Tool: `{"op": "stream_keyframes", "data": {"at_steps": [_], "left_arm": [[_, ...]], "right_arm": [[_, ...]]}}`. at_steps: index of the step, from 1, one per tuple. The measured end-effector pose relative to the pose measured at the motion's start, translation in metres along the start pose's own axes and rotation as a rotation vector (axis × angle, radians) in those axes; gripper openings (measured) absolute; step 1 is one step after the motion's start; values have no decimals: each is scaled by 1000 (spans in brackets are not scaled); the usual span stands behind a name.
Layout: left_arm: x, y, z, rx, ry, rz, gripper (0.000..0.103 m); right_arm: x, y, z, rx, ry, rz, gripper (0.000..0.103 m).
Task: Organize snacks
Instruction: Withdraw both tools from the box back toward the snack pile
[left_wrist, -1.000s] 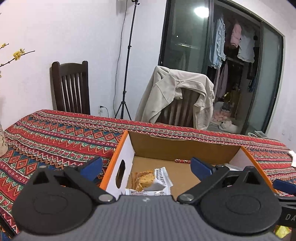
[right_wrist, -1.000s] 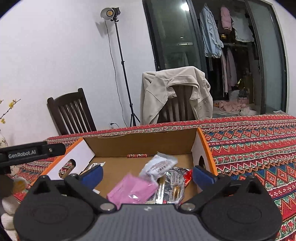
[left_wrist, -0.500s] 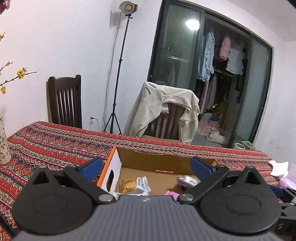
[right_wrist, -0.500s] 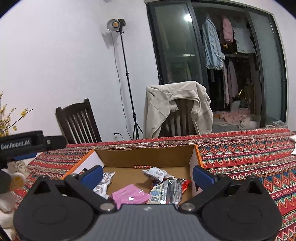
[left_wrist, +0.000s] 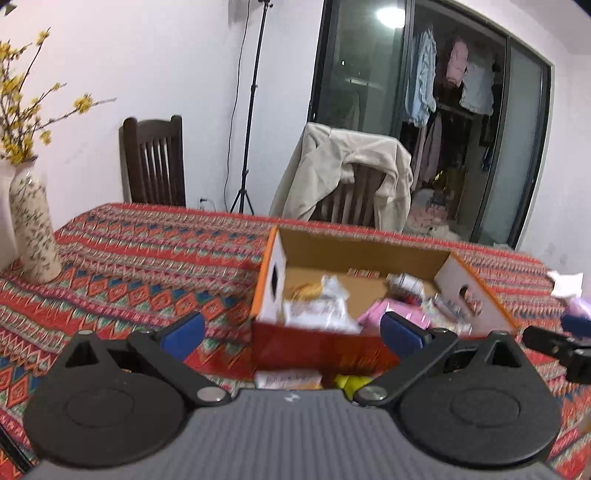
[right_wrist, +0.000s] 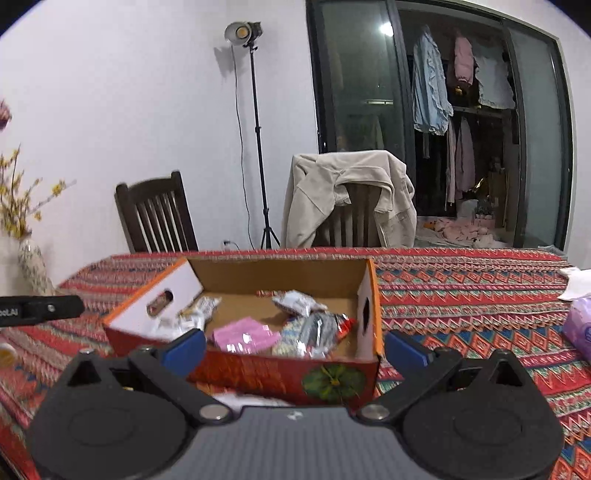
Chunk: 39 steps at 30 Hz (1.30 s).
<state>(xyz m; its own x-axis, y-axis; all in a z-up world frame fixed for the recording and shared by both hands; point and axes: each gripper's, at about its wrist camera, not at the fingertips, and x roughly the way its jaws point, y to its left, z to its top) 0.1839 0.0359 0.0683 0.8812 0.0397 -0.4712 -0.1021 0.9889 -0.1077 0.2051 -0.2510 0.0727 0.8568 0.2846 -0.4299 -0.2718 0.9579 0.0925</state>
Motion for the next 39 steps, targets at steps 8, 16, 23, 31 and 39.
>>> {"op": "stream_keyframes", "data": {"at_steps": [8,16,23,31,39], "left_arm": [[-4,13,-42,-6,7,-6,103],[-5,15,-55,18,-64,11,103],[-5,16,-60,17,-81,5,103],[-3,24,-61,-21,-69,4,103],[-1,27,-61,-28,-57,-1,103]], "right_arm": [[-4,2,-38,-43,83,-10,103],[-9,5,-63,-36,115,-10,103],[-11,6,-63,-41,128,-30,103],[18,5,-55,-83,176,-94,103],[47,-26,-64,8,231,-124,103]]}}
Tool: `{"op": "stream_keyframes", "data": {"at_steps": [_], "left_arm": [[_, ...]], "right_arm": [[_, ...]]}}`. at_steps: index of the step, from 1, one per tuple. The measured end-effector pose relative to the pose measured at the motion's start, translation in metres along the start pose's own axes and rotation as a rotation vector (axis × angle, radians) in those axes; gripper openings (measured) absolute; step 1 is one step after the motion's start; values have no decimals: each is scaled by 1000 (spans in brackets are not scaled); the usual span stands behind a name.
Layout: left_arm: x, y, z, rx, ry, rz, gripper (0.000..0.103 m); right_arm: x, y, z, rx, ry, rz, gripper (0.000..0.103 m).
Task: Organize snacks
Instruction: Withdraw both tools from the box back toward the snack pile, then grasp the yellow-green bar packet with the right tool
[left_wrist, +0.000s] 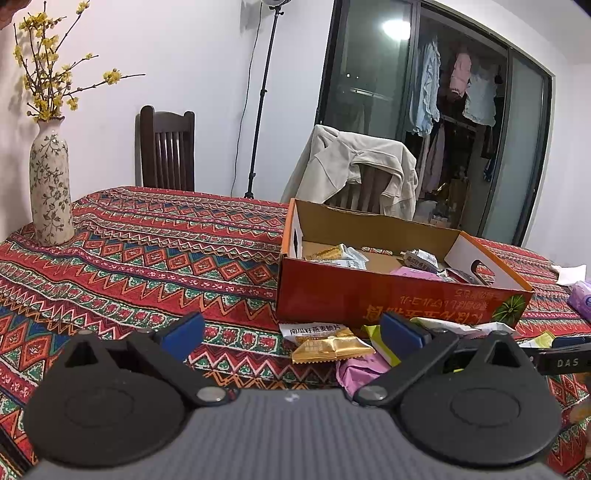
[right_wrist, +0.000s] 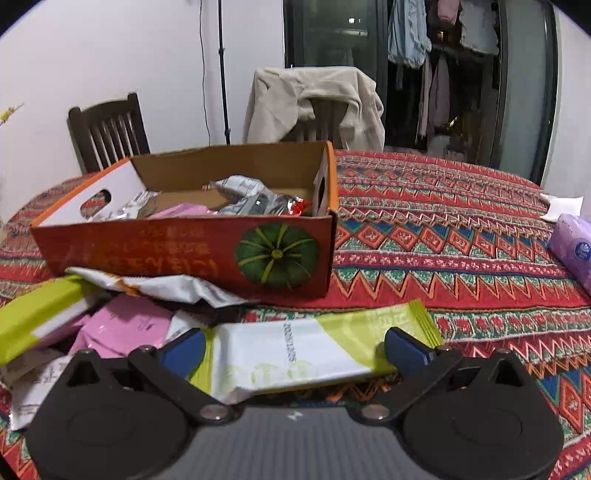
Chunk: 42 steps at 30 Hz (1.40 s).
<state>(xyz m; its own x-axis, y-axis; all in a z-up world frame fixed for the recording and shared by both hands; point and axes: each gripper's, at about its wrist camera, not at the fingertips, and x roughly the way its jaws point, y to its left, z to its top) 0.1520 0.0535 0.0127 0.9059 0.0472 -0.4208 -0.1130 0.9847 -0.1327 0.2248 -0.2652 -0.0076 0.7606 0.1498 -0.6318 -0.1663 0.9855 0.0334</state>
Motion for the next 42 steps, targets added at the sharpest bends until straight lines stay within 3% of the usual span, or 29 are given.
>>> {"op": "stream_keyframes", "data": {"at_steps": [5,14,17,19,22,25,28,32,42], "left_arm": [[0,1,-1,-5,4,5,103],[1,3,-1,-17,10,6,103],[2,4,-1,-22,16,2,103],[2,5,0,-25,15,-1,103],[2,6,0,-27,13,-1,103],[3,6,0,-32,15,2,103],[4,8,0,-38,20,5,103],[4,8,0,-43,26,0,103],[7,10,0,-49,39,17,103]], "right_arm": [[3,8,-10,-39,-45,-35,103],[3,4,-8,-47,-33,-33,103],[-4,-1,-1,-10,3,-15,100],[-14,-3,4,20,-19,-13,100],[-22,-2,15,53,-37,-77,101],[-7,-4,26,94,7,-120,100],[19,-4,30,108,62,-147,93],[24,10,17,-24,70,-168,93],[-13,9,-12,-301,51,15,84]]}}
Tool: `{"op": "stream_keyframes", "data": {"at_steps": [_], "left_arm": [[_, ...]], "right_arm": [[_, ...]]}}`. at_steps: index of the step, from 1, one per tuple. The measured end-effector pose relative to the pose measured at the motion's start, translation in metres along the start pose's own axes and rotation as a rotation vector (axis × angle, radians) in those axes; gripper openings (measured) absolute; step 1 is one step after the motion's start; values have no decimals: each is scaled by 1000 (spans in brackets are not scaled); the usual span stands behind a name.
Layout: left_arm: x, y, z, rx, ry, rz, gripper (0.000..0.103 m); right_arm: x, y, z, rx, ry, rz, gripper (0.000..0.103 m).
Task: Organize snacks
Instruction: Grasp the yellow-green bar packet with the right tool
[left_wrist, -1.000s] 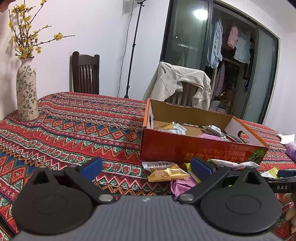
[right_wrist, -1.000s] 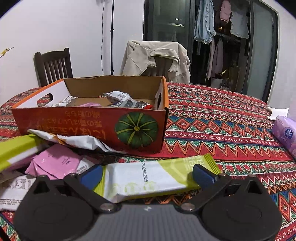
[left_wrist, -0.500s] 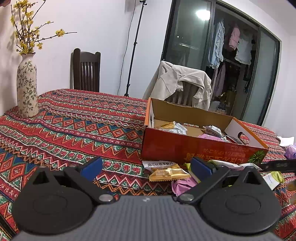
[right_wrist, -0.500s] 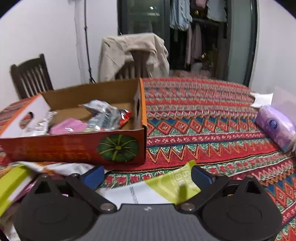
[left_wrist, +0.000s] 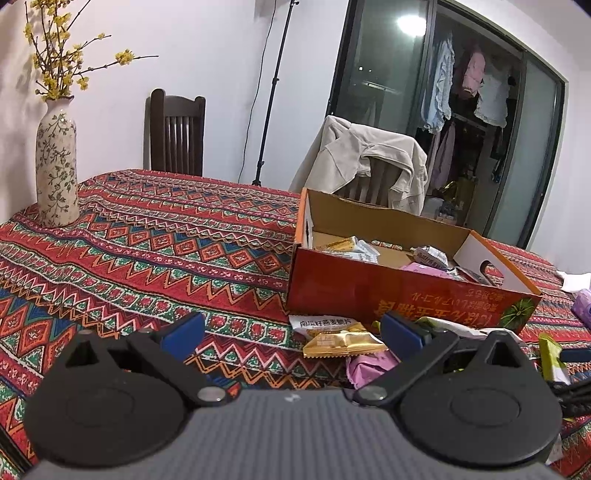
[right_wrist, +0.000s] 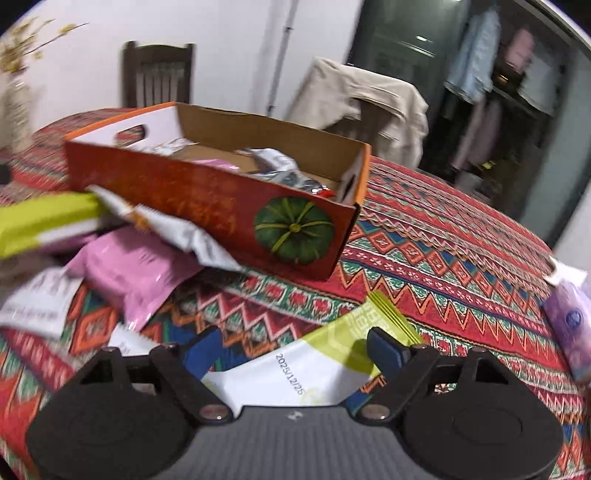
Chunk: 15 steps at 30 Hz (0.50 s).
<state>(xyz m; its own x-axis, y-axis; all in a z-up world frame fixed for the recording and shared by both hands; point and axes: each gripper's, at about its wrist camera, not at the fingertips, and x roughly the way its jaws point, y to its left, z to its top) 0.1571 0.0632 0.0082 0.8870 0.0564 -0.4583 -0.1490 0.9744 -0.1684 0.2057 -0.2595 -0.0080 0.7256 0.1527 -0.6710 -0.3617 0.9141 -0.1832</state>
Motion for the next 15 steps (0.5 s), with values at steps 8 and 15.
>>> {"op": "stream_keyframes", "data": {"at_steps": [8,15], "left_arm": [[4,3,-1,-14,14,24,103],[4,4,-1,-21,14,30,103]], "right_arm": [[-29,-14,-3,136,-75,-21,85],[-3,-25,-5,303,54,-72,84]]}}
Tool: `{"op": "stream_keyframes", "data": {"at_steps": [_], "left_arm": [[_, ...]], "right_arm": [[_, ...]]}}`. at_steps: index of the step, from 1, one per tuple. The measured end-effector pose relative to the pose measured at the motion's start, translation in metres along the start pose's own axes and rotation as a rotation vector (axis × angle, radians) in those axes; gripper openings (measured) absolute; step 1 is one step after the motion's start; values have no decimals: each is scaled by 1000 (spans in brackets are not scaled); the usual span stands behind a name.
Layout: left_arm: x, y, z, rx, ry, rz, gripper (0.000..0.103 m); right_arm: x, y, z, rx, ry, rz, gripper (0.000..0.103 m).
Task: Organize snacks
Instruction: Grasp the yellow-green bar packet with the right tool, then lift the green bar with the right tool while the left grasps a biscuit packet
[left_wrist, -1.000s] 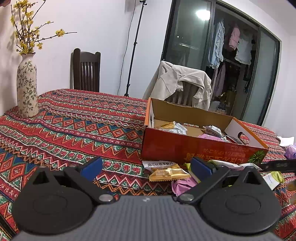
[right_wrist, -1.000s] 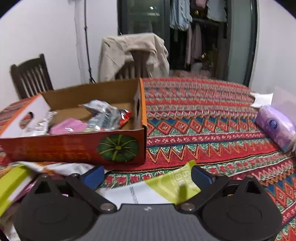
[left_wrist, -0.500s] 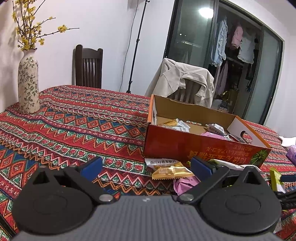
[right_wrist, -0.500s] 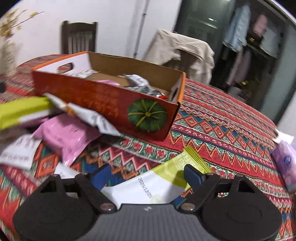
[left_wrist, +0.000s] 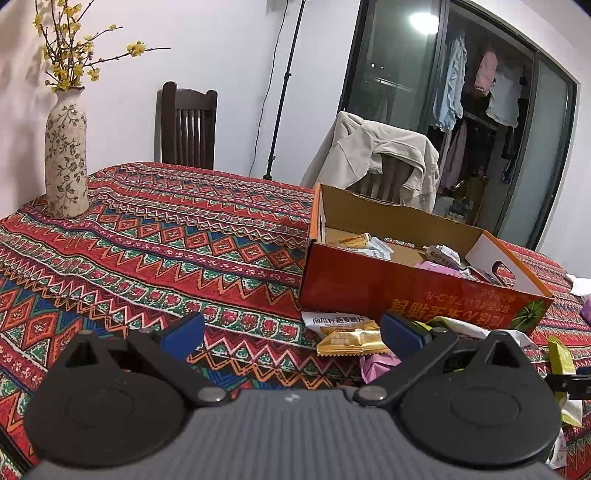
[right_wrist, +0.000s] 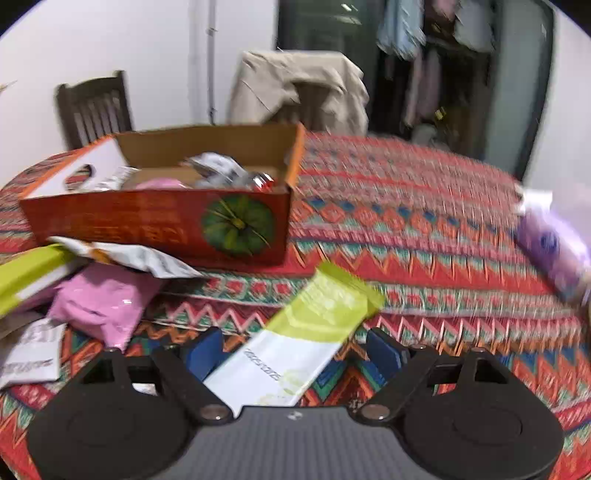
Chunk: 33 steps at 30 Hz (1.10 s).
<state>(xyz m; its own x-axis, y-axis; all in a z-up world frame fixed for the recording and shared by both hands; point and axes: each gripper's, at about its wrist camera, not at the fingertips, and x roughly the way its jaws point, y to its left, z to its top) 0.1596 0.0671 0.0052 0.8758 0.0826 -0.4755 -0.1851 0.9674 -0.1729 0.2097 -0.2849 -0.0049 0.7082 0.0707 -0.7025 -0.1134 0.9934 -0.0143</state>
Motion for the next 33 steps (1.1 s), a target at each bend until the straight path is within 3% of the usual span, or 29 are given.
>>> {"op": "stream_keyframes", "data": {"at_steps": [4,7,8,9,14,25,28,33], "left_arm": [[1,1,0,-4,7,0,103],[0,1,0,-3,5,-2,103],[0,1,0,-4,5,-2,103],[1,1,0,-4,5,-1,103],[1,1,0,-5,7,-1,103],[0,-6,3,23,27,29,103],[-3,-10,6,47,32,39,103],[14,-21,16,96,113,19,103]], "right_arm": [[12,-3,-2,44,16,23,80],[8,-1,-3,7,3,61,55],[5,1,-4,-14,-5,86,40],[4,2,-4,-30,-8,106,36],[-3,9,-7,-84,-57,99,36],[-26,-3,-22,21,-277,99,36],[-30,-7,-23,36,-298,106,36],[-32,-8,-23,39,-306,109,36]]}}
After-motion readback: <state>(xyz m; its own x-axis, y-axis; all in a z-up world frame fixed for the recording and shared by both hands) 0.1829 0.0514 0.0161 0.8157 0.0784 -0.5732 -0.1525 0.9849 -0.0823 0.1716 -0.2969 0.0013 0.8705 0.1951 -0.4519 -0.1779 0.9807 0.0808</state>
